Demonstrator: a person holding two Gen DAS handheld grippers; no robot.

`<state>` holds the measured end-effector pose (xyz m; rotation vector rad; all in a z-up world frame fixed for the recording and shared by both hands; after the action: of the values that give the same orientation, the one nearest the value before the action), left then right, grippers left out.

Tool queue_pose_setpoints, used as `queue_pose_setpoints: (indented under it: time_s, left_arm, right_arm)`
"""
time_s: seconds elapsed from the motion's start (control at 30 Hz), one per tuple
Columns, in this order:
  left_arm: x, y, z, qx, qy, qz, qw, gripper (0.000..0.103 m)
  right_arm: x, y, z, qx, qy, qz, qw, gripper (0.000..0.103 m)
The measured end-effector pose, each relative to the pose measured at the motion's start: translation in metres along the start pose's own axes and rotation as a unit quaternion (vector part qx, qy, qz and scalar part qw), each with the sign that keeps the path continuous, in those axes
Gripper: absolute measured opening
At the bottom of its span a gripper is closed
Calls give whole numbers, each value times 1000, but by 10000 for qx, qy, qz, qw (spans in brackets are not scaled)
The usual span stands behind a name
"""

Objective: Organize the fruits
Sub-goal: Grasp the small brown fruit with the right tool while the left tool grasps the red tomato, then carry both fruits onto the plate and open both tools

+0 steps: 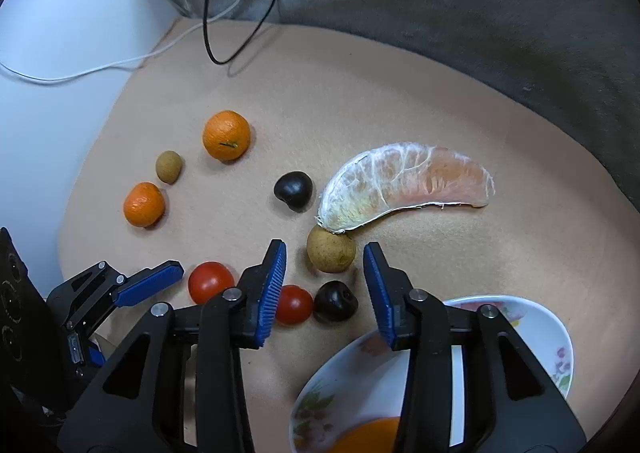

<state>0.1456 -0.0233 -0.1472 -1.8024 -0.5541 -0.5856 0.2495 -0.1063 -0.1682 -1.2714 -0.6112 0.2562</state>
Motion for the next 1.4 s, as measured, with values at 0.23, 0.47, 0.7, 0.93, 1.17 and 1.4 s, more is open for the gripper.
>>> queue_pose_setpoints:
  time_s: [0.23, 0.47, 0.7, 0.93, 1.17, 1.4]
  left_arm:
    - [1, 10, 2, -16, -12, 90, 10000, 37]
    - [2, 17, 3, -27, -30, 150, 9999, 34]
    - [2, 21, 5, -53, -59, 167, 9998, 30]
    - [2, 19, 7, -72, -114, 143, 9998, 29]
    - [3, 11, 5, -48, -61, 53, 10000, 29]
    - [6, 3, -8, -135, 38, -41, 9999, 29]
  right_arm:
    - [5, 11, 1, -86, 1, 266, 9996, 39]
    - [12, 27, 4, -191, 90, 459, 9987, 32]
    - [15, 31, 6, -297, 59, 473, 9984, 29]
    - [10, 26, 4, -252, 114, 371, 9989, 29]
    - [1, 5, 0, -152, 133, 187, 9996, 29]
    - [-7, -22, -6, -12, 195, -85, 9998, 29]
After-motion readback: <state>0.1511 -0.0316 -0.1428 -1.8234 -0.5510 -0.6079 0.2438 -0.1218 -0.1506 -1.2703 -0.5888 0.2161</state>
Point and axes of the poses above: each gripper's, at about its wrist camera, not at the fingertips, and y roughly the way its jaws point, z to its left, x to its top, the point moved 6 cm from there along y, roughly the way its jaws point, and after that the axes turned 1 degree about -y, right-handed, at the moved point
